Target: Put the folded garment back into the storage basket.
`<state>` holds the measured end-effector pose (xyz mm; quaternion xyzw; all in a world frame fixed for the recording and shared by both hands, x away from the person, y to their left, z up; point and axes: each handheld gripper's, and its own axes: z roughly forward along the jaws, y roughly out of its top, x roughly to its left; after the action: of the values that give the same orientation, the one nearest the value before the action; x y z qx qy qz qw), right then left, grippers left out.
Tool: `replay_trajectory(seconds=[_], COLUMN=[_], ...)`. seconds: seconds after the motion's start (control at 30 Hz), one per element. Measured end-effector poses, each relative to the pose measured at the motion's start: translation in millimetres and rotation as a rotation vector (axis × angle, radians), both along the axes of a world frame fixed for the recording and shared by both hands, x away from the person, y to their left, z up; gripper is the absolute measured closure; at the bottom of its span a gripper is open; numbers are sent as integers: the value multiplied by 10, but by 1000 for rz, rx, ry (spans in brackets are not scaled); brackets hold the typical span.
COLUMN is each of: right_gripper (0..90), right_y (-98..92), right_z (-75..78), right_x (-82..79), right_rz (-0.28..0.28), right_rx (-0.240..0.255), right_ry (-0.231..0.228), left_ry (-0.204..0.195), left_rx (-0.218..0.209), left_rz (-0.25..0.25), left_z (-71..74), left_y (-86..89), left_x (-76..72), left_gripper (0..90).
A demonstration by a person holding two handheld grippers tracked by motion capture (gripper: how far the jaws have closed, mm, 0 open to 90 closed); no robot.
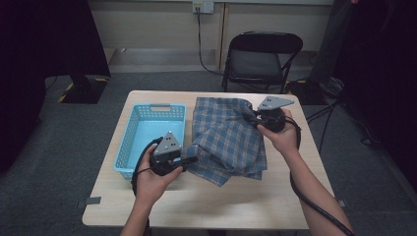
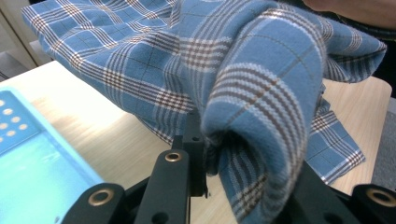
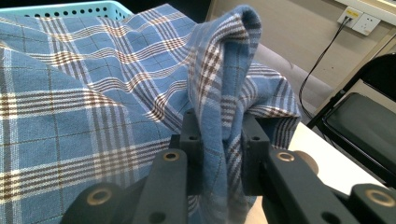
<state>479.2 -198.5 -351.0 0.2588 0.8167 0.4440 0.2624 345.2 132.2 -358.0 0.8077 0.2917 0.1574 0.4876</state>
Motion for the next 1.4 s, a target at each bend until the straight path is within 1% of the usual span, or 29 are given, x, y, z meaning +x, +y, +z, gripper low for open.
replay_trajectory(seconds=[0.1, 0.2, 0.27, 0.33, 0.53, 0.57, 0.63, 0.67, 0.73, 0.77, 0.83, 0.87, 1.0, 1.13, 1.4], right_gripper=[766, 766, 766, 766, 765, 765, 765, 765, 765, 765, 764, 764, 764, 764, 763], right_y=[104, 155, 240, 271, 446, 500, 526, 552, 626, 626, 697, 697, 818, 876, 1017], right_z=[37, 56, 85, 92, 112, 111, 110, 110, 115, 115, 134, 134, 181, 201, 192], right_x=[23, 38, 64, 73, 118, 135, 146, 155, 179, 179, 201, 201, 226, 235, 271], right_rz=[3, 5, 11, 13, 29, 33, 36, 36, 41, 41, 47, 47, 51, 56, 64], right_rx=[3, 7, 2, -1, -8, -8, -7, -6, -4, -4, 5, 5, 0, -2, 1], right_ry=[1, 3, 2, 2, -1, 2, 4, 4, 7, 7, 6, 6, -2, -6, -4], left_ry=[-7, -15, -11, -6, -14, -14, -17, -16, -17, -17, -16, -22, -34, -37, -41], left_rx=[5, 3, 1, -2, 6, 3, 4, 3, -14, -14, -22, -25, -35, -56, -72], left_rz=[10, 24, 30, 30, 61, 64, 75, 81, 96, 96, 107, 112, 127, 145, 176], left_z=[22, 42, 47, 45, 65, 66, 70, 72, 79, 79, 91, 98, 116, 113, 95], left_y=[76, 147, 191, 237, 389, 408, 446, 469, 543, 543, 588, 608, 680, 766, 917], left_x=[1, -4, -5, 1, -2, -3, -5, -4, -1, -1, -5, -8, -14, -8, 20], left_gripper=[771, 771, 771, 771, 770, 770, 770, 770, 770, 770, 771, 771, 770, 770, 771])
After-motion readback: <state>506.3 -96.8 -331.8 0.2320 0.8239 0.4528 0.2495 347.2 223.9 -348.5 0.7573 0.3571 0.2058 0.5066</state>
